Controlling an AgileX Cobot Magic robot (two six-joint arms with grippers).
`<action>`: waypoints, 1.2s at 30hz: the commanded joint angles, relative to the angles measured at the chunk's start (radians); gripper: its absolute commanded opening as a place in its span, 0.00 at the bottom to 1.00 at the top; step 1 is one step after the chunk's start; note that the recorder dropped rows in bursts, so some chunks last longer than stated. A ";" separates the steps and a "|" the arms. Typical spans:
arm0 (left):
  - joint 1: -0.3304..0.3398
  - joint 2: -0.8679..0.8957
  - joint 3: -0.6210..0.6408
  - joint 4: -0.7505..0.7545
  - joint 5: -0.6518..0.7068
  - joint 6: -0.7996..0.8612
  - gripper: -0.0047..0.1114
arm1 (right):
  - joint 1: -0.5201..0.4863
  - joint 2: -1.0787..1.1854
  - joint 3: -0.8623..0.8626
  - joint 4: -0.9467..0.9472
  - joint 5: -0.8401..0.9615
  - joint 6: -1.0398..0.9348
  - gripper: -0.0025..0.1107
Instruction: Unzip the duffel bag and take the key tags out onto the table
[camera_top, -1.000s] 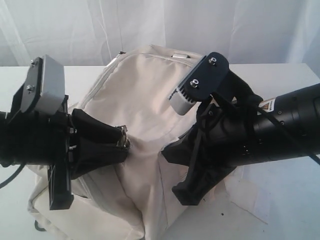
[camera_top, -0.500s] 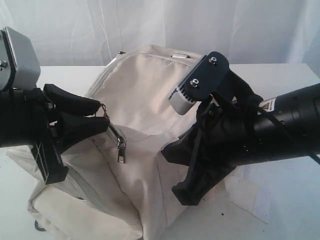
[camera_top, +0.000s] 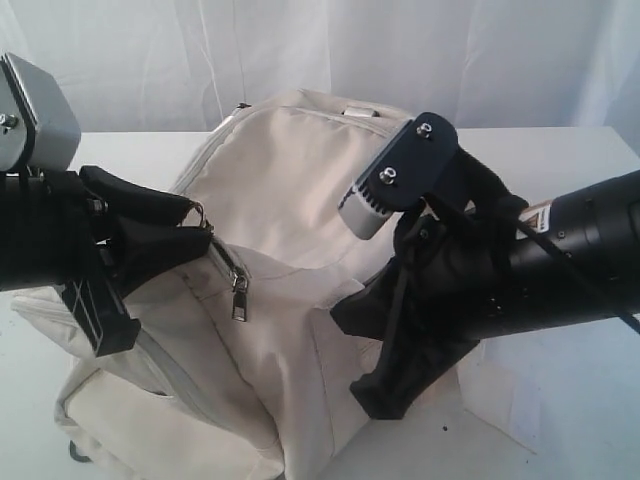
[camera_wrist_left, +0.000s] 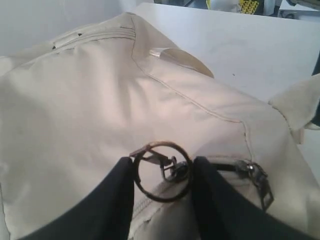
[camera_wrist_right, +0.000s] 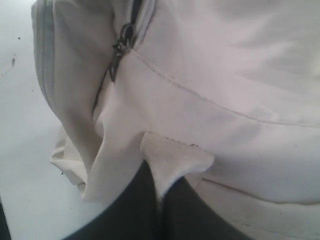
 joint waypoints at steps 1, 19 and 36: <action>0.000 -0.013 0.001 -0.029 -0.042 -0.063 0.21 | 0.001 -0.019 -0.010 -0.195 0.005 0.206 0.02; 0.000 -0.119 0.001 0.290 0.038 -0.374 0.18 | 0.001 -0.004 -0.010 -0.462 0.139 0.446 0.02; 0.000 -0.119 0.001 0.431 0.042 -0.374 0.12 | 0.001 0.009 -0.010 -0.904 0.219 0.778 0.02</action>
